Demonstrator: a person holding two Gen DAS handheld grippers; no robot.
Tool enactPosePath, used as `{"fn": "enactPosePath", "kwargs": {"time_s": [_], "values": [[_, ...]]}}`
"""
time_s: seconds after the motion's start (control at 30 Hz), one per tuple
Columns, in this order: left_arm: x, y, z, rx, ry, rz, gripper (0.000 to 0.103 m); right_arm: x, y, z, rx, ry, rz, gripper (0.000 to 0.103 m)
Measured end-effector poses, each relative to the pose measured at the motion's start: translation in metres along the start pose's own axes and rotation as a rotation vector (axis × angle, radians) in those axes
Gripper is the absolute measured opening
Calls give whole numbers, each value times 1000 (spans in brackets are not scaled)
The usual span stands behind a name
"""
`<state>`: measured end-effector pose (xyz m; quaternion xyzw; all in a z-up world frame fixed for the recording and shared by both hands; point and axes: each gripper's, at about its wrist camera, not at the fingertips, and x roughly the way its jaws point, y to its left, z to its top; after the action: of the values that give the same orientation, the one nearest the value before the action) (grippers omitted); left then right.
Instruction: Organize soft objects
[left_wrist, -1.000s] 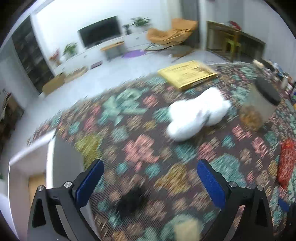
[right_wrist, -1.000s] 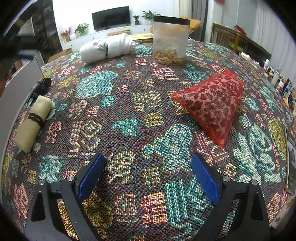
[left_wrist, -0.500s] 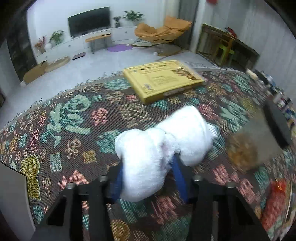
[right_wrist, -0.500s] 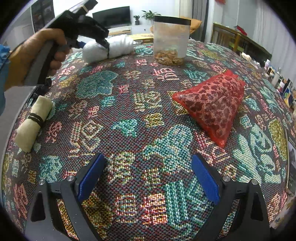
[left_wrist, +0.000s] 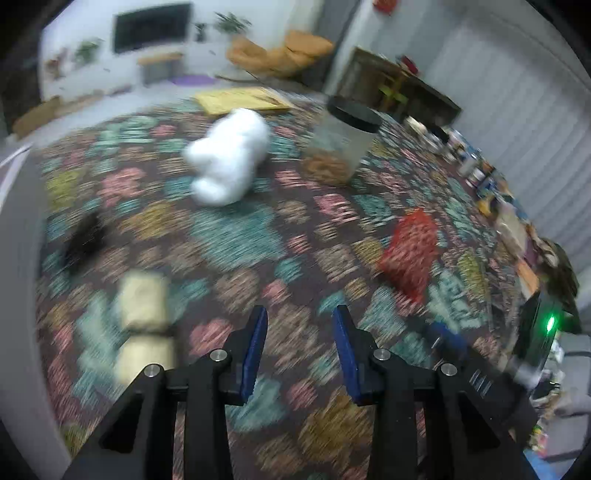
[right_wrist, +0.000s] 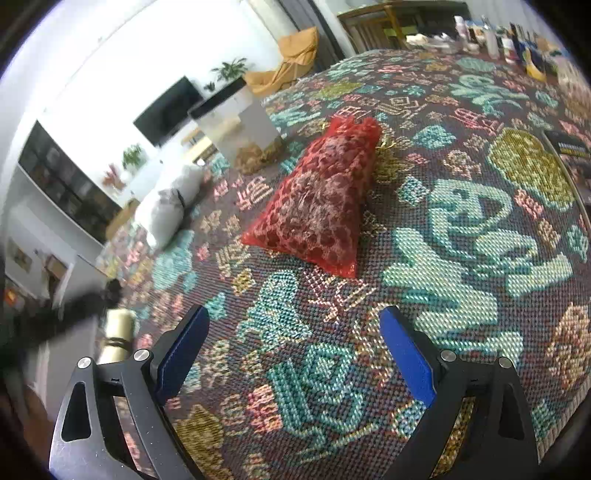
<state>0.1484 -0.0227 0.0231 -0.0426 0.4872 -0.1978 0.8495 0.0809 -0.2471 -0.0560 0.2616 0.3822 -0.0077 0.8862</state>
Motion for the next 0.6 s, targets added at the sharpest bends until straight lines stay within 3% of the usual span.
{"fn": "enactPosePath", "kwargs": {"time_s": [0.13, 0.2, 0.37, 0.53, 0.57, 0.6], "values": [[-26, 34, -41, -31, -64, 208, 38, 2, 25, -6, -111, -2, 3, 95], [-26, 51, -56, -62, -65, 272, 38, 8, 32, -8, -155, 19, 1, 95], [-13, 72, -68, -148, -62, 240, 38, 24, 35, -15, -190, 85, -29, 95], [-4, 60, -62, -125, -92, 210, 41, 26, 36, -15, -213, 89, -47, 95], [-4, 59, -64, -116, -99, 214, 53, 27, 37, -15, -219, 90, -50, 96], [-5, 59, -66, -112, -106, 227, 77, 27, 37, -16, -226, 90, -54, 96]]}}
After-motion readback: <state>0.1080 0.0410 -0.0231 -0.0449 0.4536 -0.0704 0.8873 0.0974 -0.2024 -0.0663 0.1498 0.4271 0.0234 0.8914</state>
